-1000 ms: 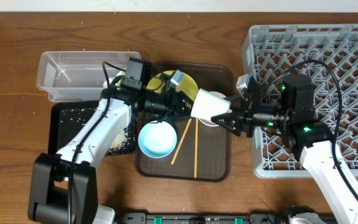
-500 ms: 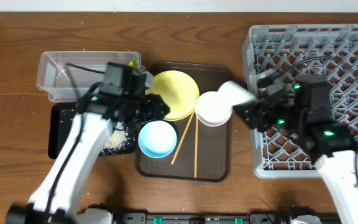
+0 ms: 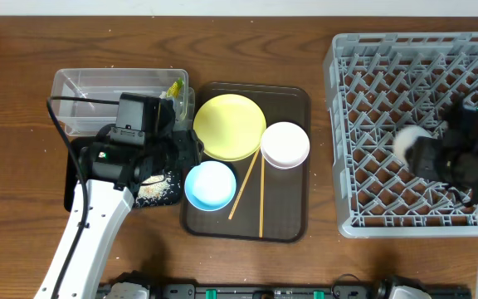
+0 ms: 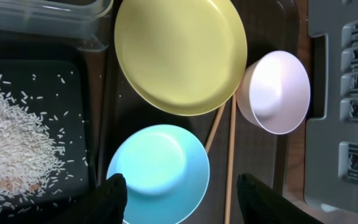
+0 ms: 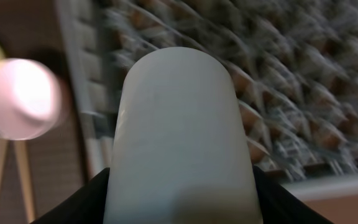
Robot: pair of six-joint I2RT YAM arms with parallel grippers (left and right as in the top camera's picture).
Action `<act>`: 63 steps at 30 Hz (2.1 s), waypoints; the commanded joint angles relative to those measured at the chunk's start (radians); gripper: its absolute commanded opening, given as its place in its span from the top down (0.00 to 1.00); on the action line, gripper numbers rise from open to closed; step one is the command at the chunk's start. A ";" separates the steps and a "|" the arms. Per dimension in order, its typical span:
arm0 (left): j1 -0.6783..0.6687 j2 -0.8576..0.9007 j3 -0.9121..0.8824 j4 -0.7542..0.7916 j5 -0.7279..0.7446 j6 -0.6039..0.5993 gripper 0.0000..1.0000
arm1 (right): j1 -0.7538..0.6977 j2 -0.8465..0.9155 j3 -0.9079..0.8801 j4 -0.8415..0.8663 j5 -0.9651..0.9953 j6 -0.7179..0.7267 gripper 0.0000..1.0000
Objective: Sort waste into correct bins and load items into the dishwasher rack
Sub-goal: 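Carry the white cup with the right gripper over the grey rack, then lower the cup upside down into the rack and open the right gripper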
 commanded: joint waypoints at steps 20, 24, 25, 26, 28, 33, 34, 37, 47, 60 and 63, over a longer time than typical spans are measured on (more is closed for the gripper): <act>0.005 -0.003 0.006 -0.003 -0.028 0.010 0.39 | -0.115 0.306 0.002 -0.066 0.113 0.035 0.74; 0.005 -0.003 0.006 -0.003 -0.028 0.010 0.39 | -0.115 0.341 0.002 -0.064 0.089 0.035 0.54; 0.005 -0.003 0.006 -0.003 -0.028 0.010 0.39 | -0.115 0.349 0.002 -0.064 0.084 0.035 0.49; 0.005 -0.003 0.006 -0.003 -0.028 0.010 0.39 | -0.115 0.354 0.002 -0.063 0.079 0.035 0.45; 0.005 -0.003 0.006 -0.006 -0.028 0.010 0.39 | -0.115 0.360 0.002 -0.063 0.078 0.035 0.27; 0.005 -0.003 0.006 -0.020 -0.031 0.010 0.38 | -0.115 0.360 0.002 -0.063 0.078 0.035 0.10; 0.005 -0.003 0.006 -0.023 -0.031 0.010 0.39 | -0.115 0.360 0.002 -0.063 0.077 0.035 0.10; 0.005 -0.003 0.006 -0.033 -0.031 0.010 0.38 | -0.115 0.360 0.002 -0.065 0.055 0.035 0.11; 0.005 -0.003 0.006 -0.127 -0.151 0.009 0.38 | -0.097 0.304 0.073 0.008 -0.294 -0.026 0.14; 0.005 -0.003 0.006 -0.179 -0.214 0.008 0.38 | 0.283 0.220 0.103 0.324 -0.396 -0.086 0.20; 0.005 -0.003 0.006 -0.179 -0.214 0.008 0.38 | 0.396 0.254 0.103 0.349 -0.295 -0.085 0.20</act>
